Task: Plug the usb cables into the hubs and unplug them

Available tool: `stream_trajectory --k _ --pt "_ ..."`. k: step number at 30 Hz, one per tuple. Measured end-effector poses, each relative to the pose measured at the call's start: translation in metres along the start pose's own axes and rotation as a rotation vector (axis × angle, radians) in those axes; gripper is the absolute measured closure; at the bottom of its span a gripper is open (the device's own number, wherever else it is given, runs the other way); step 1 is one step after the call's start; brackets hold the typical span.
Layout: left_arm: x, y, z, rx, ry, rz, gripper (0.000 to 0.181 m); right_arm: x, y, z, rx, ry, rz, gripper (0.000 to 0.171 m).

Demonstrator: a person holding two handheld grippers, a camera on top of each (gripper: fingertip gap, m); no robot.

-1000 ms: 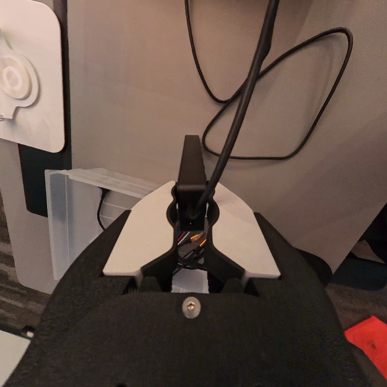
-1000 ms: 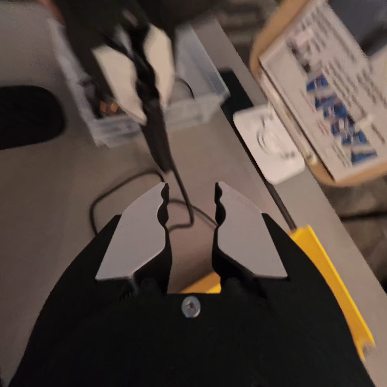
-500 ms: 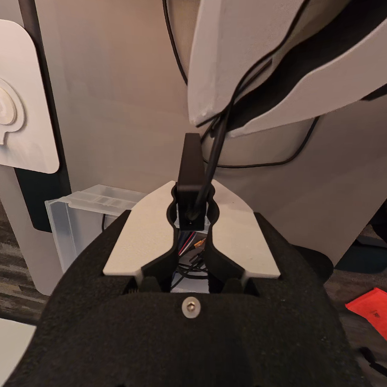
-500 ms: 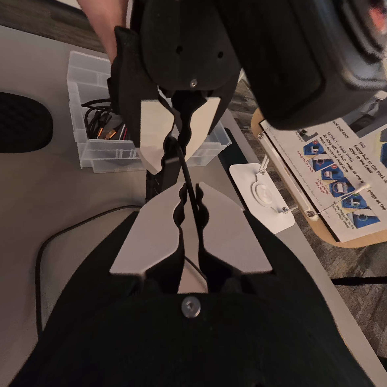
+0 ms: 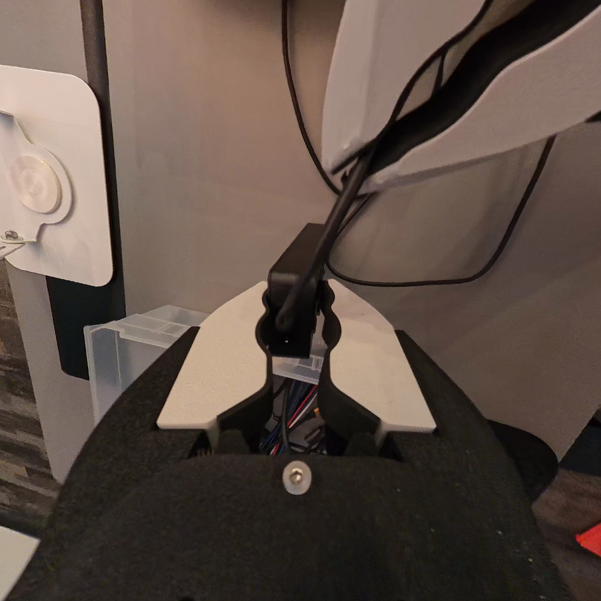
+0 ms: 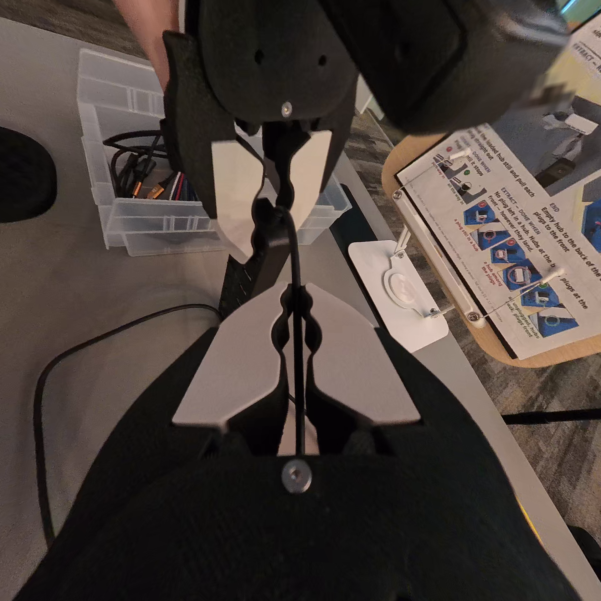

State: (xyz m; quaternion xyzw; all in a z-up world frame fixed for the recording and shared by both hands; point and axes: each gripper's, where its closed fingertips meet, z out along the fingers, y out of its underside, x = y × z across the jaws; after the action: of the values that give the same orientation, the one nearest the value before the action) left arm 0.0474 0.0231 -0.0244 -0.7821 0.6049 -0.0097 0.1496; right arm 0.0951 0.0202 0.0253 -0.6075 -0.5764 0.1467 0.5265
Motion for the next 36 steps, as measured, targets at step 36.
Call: stream_trajectory --k 36 --pt "-0.004 -0.036 -0.031 0.100 0.202 -0.458 0.157 -0.022 0.028 0.051 0.149 0.280 0.344 0.116"
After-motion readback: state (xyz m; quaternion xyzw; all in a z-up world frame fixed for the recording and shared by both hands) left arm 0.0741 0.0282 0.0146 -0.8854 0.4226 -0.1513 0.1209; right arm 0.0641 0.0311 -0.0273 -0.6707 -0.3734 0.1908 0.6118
